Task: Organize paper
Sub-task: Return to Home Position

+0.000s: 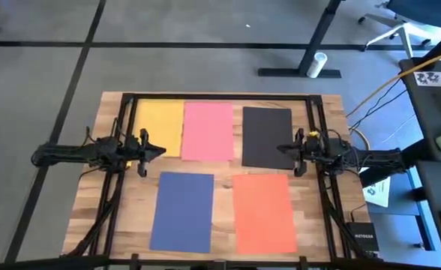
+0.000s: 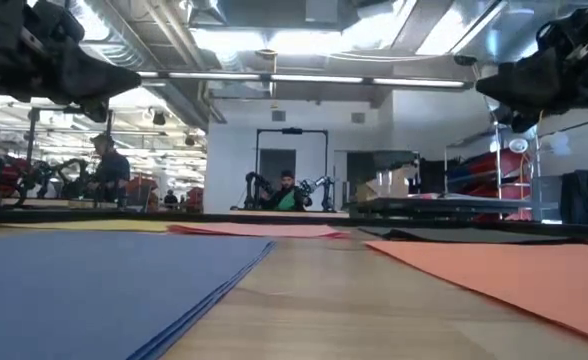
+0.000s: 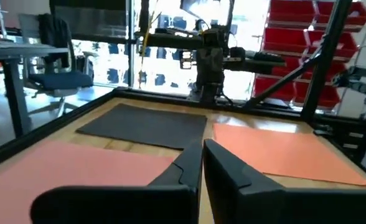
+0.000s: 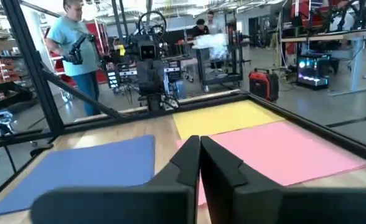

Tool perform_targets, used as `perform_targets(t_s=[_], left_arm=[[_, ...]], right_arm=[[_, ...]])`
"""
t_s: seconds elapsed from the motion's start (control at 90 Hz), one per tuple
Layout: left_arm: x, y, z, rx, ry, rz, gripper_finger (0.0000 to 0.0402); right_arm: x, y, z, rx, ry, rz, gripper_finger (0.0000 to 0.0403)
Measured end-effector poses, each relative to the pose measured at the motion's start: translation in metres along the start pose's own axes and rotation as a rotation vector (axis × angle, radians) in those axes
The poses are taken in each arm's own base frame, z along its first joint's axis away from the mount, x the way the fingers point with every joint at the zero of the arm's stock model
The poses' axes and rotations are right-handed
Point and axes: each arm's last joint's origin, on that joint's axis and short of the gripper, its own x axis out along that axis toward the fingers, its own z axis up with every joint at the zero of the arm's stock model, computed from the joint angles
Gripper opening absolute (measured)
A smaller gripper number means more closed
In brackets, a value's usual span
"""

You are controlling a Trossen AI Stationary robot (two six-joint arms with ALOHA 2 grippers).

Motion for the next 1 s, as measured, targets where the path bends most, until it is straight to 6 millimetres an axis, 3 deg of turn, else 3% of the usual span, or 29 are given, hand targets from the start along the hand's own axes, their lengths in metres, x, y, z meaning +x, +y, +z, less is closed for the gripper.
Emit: perform_targets(t_s=[0.478, 1.0], left_arm=[[0.0040, -0.0004, -0.0055, -0.022, 0.066, 0.006, 0.0000], [0.0025, 0.0043, -0.0015, -0.017, 0.011, 0.165, 0.0000]], right_arm=[[0.0069, -0.0006, -0.0101, 0.006, 0.118, -0.021, 0.0000], [0.0034, -0.0044, -0.0025, -0.062, 0.020, -0.160, 0.0000]])
